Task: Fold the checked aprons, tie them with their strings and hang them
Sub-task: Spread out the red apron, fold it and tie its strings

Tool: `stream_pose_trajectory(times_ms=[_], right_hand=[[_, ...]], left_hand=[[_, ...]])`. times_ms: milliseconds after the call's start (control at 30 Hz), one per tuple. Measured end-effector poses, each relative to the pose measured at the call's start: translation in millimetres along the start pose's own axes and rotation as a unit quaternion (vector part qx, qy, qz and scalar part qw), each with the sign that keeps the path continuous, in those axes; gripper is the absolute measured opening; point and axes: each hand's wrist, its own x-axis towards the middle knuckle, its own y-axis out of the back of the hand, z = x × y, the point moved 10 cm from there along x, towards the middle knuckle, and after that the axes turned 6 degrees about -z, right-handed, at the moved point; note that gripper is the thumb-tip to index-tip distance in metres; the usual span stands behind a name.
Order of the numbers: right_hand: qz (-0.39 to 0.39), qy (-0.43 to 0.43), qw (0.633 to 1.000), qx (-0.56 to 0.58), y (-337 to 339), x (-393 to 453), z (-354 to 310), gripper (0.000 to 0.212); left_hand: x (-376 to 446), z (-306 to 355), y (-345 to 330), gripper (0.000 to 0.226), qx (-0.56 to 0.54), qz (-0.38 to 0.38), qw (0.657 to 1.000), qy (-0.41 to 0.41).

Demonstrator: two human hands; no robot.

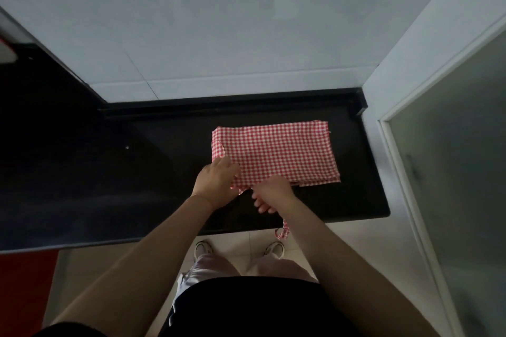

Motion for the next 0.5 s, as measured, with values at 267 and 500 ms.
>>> stream_pose_trajectory(times_ms=[267,500], right_hand=[[-0.106,-0.101,0.883,0.445,-80,4,10,0.03],[-0.054,-0.069,0.832,0.548,-76,1,9,0.013]], left_hand=[[-5,-5,9,0.012,-0.058,0.071,0.996,0.015],[-13,-5,10,0.013,-0.099,0.086,0.991,-0.019]])
